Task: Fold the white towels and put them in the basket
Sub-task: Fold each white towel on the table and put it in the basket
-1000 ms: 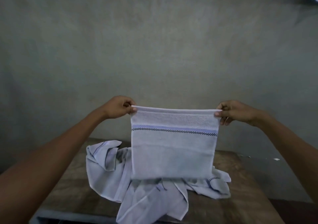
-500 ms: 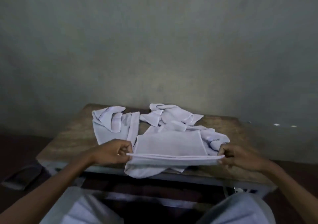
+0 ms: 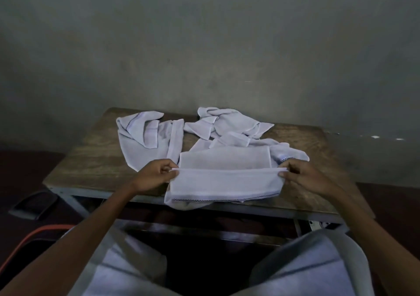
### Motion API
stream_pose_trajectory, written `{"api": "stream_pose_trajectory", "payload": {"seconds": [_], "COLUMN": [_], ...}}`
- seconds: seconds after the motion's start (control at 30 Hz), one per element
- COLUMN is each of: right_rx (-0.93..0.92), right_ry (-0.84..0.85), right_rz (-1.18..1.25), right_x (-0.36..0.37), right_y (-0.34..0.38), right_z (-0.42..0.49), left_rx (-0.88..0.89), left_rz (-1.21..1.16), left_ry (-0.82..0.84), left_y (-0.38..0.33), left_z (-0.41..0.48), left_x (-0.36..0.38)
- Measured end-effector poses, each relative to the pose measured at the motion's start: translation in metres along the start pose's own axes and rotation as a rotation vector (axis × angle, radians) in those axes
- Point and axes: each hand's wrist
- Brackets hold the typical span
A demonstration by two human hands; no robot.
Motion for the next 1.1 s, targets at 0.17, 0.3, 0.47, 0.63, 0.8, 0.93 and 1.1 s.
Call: {"api": "stream_pose_trajectory", "payload": {"seconds": [0.17, 0.3, 0.47, 0.63, 0.8, 0.93, 1.1], "right_rx": [0.061, 0.114, 0.142, 0.165, 0.146, 0.063, -0.046], "right_ry": [-0.086, -0.136, -0.160, -0.129, 0.016, 0.174, 0.167], "right_rz": [-0.043, -0.052, -0.095, -0.033, -0.093, -0.399, -0.449], "right_x": [0.000, 0.006, 0.016, 0.025, 0.018, 0.002, -0.022], "right_y": [-0.007, -0.015, -0.031, -0.041, -0.035, -0.022, 0.010], "right_z": [0.053, 0.088, 0.116, 0.123, 0.130, 0.138, 0.121], "left_rx": [-0.014, -0.065, -0.111, -0.070, -0.054, -0.023, 0.091], "left_rz": [0.051, 0.101, 0.139, 0.217, 0.309, 0.481, 0.518], "left_ry": [-0.078, -0.128, -0.120, -0.108, -0.027, 0.124, 0.088], "left_y": [0.013, 0.027, 0.045, 0.052, 0.044, 0.026, -0.012], "left_z": [0.051, 0.087, 0.116, 0.124, 0.122, 0.121, 0.105], "left_x": [-0.001, 0.001, 0.008, 0.012, 0.007, -0.006, -0.033]}}
Point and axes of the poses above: each hand's wrist, its own z-axis towards the middle knuckle, its own x-axis out of the palm, y = z × x, and after that the axes turned 1 degree about -z, right-handed
